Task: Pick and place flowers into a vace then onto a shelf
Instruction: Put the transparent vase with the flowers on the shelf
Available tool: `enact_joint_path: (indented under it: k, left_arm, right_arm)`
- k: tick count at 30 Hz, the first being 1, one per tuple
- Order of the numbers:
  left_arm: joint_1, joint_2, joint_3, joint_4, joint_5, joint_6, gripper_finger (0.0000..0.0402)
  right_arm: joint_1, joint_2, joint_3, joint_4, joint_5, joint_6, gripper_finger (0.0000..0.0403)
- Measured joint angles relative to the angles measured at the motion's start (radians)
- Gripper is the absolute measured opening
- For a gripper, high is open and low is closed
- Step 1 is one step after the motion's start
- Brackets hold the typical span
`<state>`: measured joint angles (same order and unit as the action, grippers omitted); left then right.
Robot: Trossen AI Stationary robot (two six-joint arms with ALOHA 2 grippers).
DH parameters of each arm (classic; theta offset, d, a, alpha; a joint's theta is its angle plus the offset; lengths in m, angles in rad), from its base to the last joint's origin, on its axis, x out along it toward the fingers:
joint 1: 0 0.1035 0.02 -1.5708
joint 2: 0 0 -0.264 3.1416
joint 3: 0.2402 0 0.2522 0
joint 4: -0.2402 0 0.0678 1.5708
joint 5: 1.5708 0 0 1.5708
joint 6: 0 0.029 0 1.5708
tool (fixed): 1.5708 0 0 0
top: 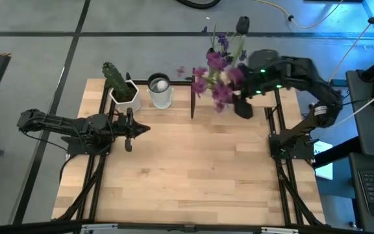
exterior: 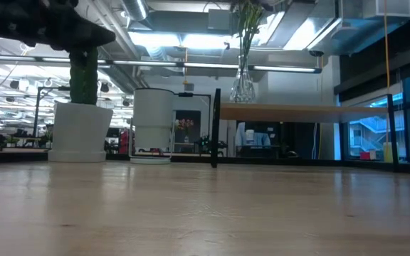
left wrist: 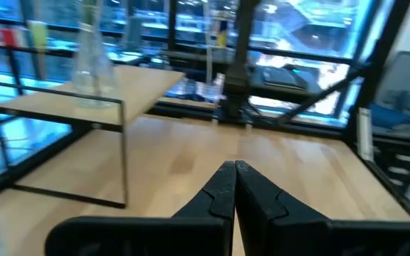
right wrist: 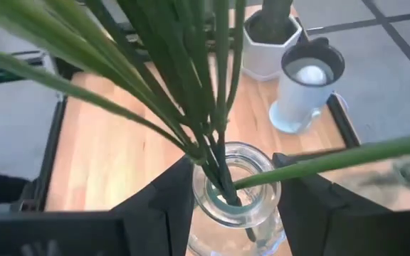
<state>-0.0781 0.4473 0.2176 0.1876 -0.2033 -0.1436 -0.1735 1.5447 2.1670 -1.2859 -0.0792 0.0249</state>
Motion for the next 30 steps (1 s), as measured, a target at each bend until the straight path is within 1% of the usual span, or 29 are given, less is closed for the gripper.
enact_joint_path:
  k: [3,5,7,10,12,16,20,23,26,30]
  left_arm:
    - [0.012,0.000,0.000,0.002,-0.044,0.000,0.0003]
    - [0.020,0.000,0.000,0.003,-0.066,0.000,0.0003]
    - [0.027,0.000,0.000,0.003,-0.082,0.000,0.0003]
    - [0.036,0.000,0.000,0.003,-0.114,0.000,0.0003]
    - [0.042,0.000,0.000,0.003,-0.126,0.000,0.0003]
    - [0.049,0.000,0.000,0.003,-0.151,-0.003,0.0003]
    - [0.049,0.000,0.000,0.004,-0.163,-0.021,0.0003]
    - [0.049,0.000,0.000,0.004,-0.163,-0.052,0.0003]
    - [0.049,0.000,0.000,0.004,-0.163,-0.056,0.0003]
    - [0.049,0.000,0.000,0.004,-0.163,-0.056,0.0003]
  right_arm:
    - [0.000,-0.054,-0.005,-0.042,0.021,-0.007,0.0163]
    - [-0.003,-0.101,-0.041,-0.046,0.054,-0.010,0.0163]
    - [-0.015,-0.160,-0.096,-0.045,0.058,-0.014,0.0163]
    - [-0.047,-0.260,-0.218,-0.026,0.062,-0.011,0.0163]
    - [-0.076,-0.327,-0.314,0.004,0.085,-0.019,0.0163]
    - [-0.141,-0.454,-0.513,0.135,0.091,-0.059,0.0163]
    - [-0.231,-0.559,-0.676,0.238,0.085,-0.084,0.0163]
    - [-0.312,-0.614,-0.773,0.291,0.110,-0.083,0.0163]
    - [-0.387,-0.634,-0.836,0.304,0.152,-0.091,0.0163]
    - [-0.481,-0.623,-0.904,0.368,0.133,-0.118,0.0163]
